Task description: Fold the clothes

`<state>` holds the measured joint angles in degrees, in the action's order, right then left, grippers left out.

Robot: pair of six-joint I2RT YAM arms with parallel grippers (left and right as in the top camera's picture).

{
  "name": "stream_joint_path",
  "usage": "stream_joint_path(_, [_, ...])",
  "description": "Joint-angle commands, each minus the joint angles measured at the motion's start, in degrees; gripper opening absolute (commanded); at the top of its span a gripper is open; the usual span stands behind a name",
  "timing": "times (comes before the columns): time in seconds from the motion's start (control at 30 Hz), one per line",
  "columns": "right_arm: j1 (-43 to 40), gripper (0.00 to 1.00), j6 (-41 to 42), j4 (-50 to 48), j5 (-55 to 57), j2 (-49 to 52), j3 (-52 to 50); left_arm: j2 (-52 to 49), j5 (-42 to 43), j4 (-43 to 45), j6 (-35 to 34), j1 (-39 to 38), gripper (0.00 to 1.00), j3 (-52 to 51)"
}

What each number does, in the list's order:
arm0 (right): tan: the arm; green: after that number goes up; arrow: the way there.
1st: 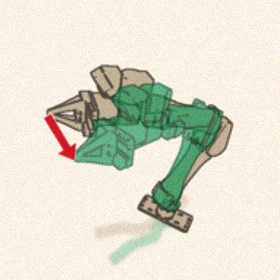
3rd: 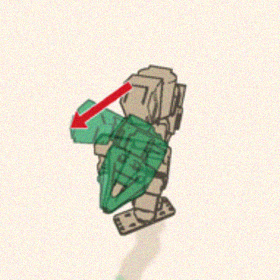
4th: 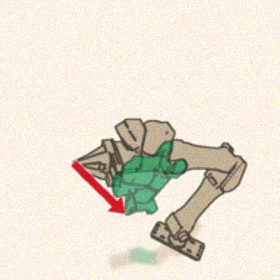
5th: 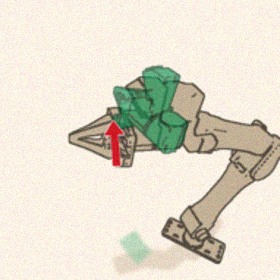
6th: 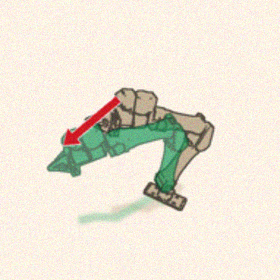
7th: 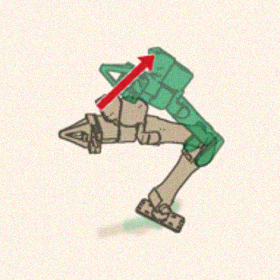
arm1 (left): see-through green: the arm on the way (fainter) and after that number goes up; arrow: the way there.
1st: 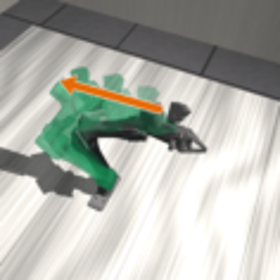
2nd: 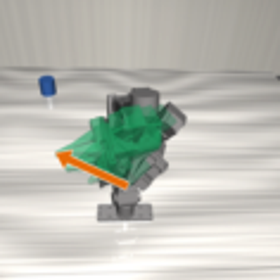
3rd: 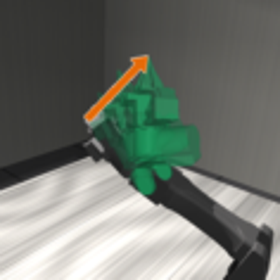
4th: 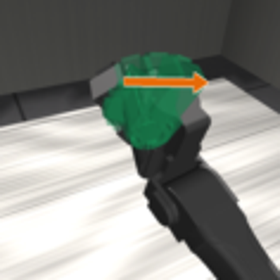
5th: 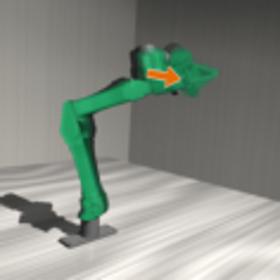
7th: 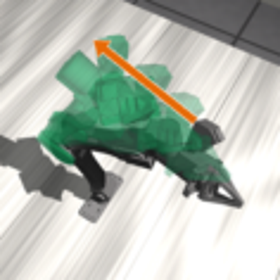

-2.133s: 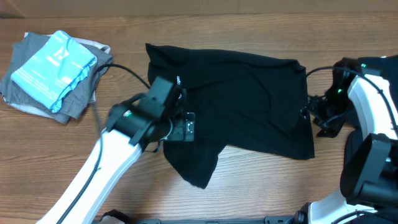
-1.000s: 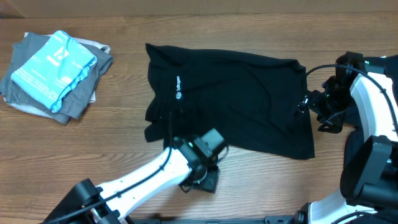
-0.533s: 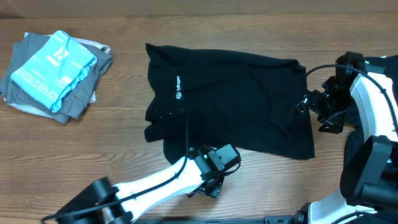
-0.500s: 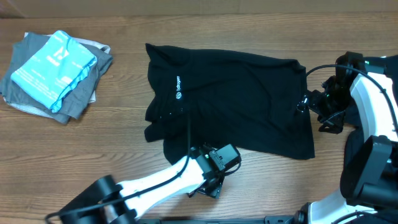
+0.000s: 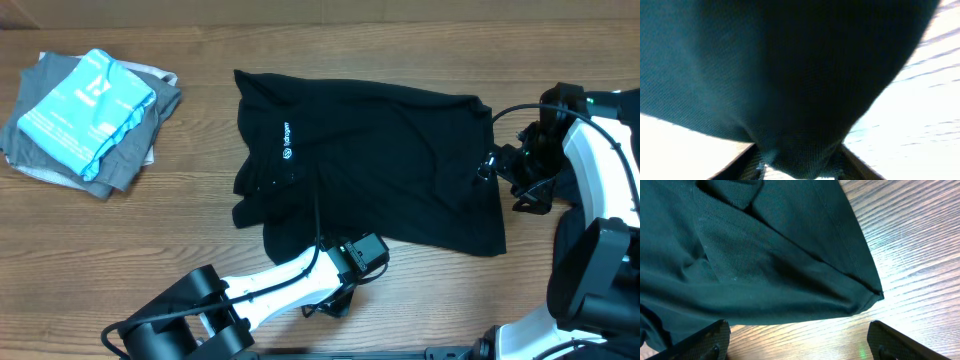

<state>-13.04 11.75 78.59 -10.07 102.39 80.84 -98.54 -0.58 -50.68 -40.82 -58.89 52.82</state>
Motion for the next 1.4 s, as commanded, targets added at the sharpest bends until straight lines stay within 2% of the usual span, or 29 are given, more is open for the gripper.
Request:
stream_joint_path(0.0, [-0.1,0.92,-0.3,-0.3,-0.1,-1.0,-0.3,-1.1,-4.2,-3.8,-0.5,0.4,0.28,1.1])
stream_joint_path(0.03, [0.0,0.92,-0.3,-0.3,-0.1,-1.0,-0.3,-1.1,-5.1,-5.4,-0.5,0.7,0.21,1.9])
stream_joint_path(0.07, [-0.1,0.92,-0.3,-0.3,-0.1,-1.0,-0.3,-1.1,-6.1,-6.9,-0.5,1.0,0.18,2.8])
stream_joint_path(0.23, [-0.1,0.92,-0.3,-0.3,-0.1,-1.0,-0.3,-1.1,-9.1,-10.4,-0.5,2.8,0.17,6.9])
stream_joint_path(0.4, [0.0,0.92,-0.3,-0.2,-0.1,-1.0,-0.3,-1.1,-10.4,-11.1,0.1,6.2,0.04,8.9])
stream_joint_path(0.6, [-0.1,0.92,-0.3,-0.2,-0.1,-1.0,-0.3,-1.1,-10.9,-11.5,0.1,12.0,0.04,10.5])
stream_joint_path(0.73, [-0.1,0.92,-0.3,-0.2,-0.1,-1.0,-0.3,-1.1,-11.2,-7.8,1.3,14.8,0.04,10.4])
stream_joint_path(1.03, [0.0,0.92,-0.2,-0.3,-0.1,-1.0,-0.7,-1.1,-15.6,0.7,1.4,15.9,0.04,10.4])
stream_joint_path(1.13, [0.0,0.92,-0.2,-0.5,-0.2,-1.0,-1.1,-1.1,-17.3,2.4,1.4,16.9,0.09,10.3])
stream_joint_path(1.2, [0.0,0.93,-0.2,-0.7,-0.1,-1.0,-1.1,-1.1,-18.7,3.5,1.4,17.9,0.19,10.4])
stream_joint_path(1.27, [0.0,0.93,-0.2,-0.7,-0.1,-1.0,-1.1,-1.1,-18.7,4.3,1.4,19.3,0.33,11.0])
stream_joint_path(1.37, [0.0,0.93,-0.2,-0.7,-0.1,-1.0,-1.1,-1.1,-14.0,3.3,3.2,22.3,0.52,14.0])
